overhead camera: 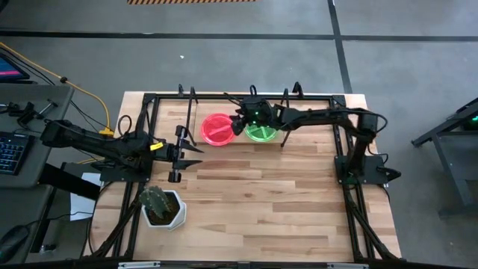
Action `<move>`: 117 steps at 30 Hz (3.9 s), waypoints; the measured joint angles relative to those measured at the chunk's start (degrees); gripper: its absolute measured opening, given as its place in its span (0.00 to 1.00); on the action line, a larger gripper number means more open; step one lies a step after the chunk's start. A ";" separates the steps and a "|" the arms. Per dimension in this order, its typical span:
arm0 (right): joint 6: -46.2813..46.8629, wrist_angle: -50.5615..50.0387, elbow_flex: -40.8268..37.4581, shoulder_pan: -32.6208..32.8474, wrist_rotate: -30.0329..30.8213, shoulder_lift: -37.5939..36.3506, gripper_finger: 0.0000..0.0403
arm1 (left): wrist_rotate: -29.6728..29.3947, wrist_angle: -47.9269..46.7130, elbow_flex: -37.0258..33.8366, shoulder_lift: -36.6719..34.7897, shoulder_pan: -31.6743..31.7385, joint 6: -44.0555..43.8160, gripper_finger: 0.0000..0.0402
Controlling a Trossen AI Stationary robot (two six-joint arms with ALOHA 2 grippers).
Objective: Place and stack plates onto a shelf
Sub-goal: Return to Home Position
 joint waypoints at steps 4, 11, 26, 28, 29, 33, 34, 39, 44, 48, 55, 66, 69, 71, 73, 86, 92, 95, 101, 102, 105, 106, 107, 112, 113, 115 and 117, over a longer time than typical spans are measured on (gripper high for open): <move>-4.72 -8.85 -1.34 1.38 0.19 -5.42 0.45 | -0.81 -1.42 0.00 0.00 0.00 -0.02 0.30; -6.83 -6.80 -15.58 5.29 4.21 -20.03 0.45 | -4.87 -2.71 0.00 0.68 0.02 -2.95 0.30; -12.26 9.99 -37.90 11.47 1.45 -47.25 0.45 | 4.54 -7.84 -0.25 0.42 17.19 -3.47 0.25; -14.09 8.52 -38.90 12.34 0.61 -50.48 0.45 | 6.09 -7.98 -1.82 -0.02 18.90 -4.68 0.20; -14.54 7.69 -39.49 12.72 0.60 -52.16 0.45 | 6.27 -7.96 -2.65 -0.07 19.40 -5.26 0.17; -14.72 4.82 -43.58 13.22 0.50 -59.56 0.44 | 6.41 -5.39 -7.06 -0.68 19.57 -7.18 0.03; -14.30 3.82 -44.76 13.23 0.49 -61.24 0.43 | 6.41 -3.85 -7.85 -0.68 19.31 -7.57 0.01; -12.28 -4.78 -48.74 13.21 0.53 -70.55 0.24 | 6.32 0.08 -10.90 -0.68 17.34 -7.95 0.00; -12.18 -14.40 -49.02 13.40 0.79 -78.92 0.03 | 6.40 1.01 -12.90 -0.67 15.59 -6.64 0.00; -11.24 -16.71 -49.00 13.43 1.21 -83.91 0.03 | 6.38 2.51 -15.96 -1.35 15.52 -7.95 0.00; -10.66 -20.76 -49.00 13.43 1.25 -87.95 0.01 | 6.38 -1.51 -19.19 -9.41 15.52 -9.94 0.00; -7.87 -25.09 -49.00 13.43 1.34 -88.97 0.00 | 6.36 -23.18 -19.21 -27.11 9.35 -15.91 0.00; -6.50 -27.38 -49.00 13.50 1.32 -89.27 0.00 | 5.22 -25.41 -19.20 -29.98 5.90 -16.50 0.00; -5.62 -28.16 -49.00 13.85 1.38 -89.24 0.00 | 2.75 -27.36 -19.19 -31.43 3.51 -16.50 0.00; -5.21 -27.94 -49.00 14.62 1.45 -89.25 0.00 | -0.74 -28.55 -19.19 -32.42 1.43 -15.61 0.00; -7.33 -2.73 -62.52 20.78 1.78 -89.20 0.00 | -6.14 -27.49 -19.19 -33.99 -0.94 -10.46 0.00; -6.72 3.18 -67.54 22.47 1.78 -89.22 0.00 | -7.61 -27.54 -19.19 -33.97 -0.92 -10.33 0.00; -7.33 3.30 -67.60 23.21 1.81 -89.22 0.00 | -7.63 -27.55 -19.19 -33.97 -0.92 -10.35 0.00; -8.27 3.30 -67.60 25.52 3.76 -89.18 0.00 | -7.63 -27.54 -19.19 -33.97 -0.92 -10.48 0.00; -8.35 3.71 -67.79 26.06 4.28 -89.18 0.00 | -7.65 -27.55 -19.19 -33.97 -0.92 -10.46 0.00; -9.28 8.33 -70.70 27.64 5.26 -89.20 0.00 | -7.65 -27.58 -19.19 -33.97 -0.92 -10.34 0.00; -9.38 8.03 -70.58 28.09 5.68 -89.16 0.00 | -7.64 -27.57 -19.19 -33.97 -0.92 -10.35 0.00; -9.30 7.92 -70.58 28.58 6.10 -88.96 0.00 | -7.61 -27.60 -19.19 -33.97 -0.92 -10.35 0.00; -11.68 7.84 -70.58 29.32 7.09 -89.53 0.00 | -7.50 -27.70 -19.19 -33.97 -0.92 -10.35 0.00; -11.72 7.10 -70.58 29.32 7.38 -89.53 0.00 | -7.50 -27.70 -19.19 -33.97 -0.92 -10.35 0.00; -8.84 4.80 -70.58 29.30 7.94 -89.47 0.00 | -7.49 -27.71 -19.19 -33.96 -0.92 -10.36 0.00; -6.22 3.02 -70.58 29.09 8.94 -89.48 0.00 | -7.43 -27.80 -19.19 -33.94 -0.92 -10.37 0.00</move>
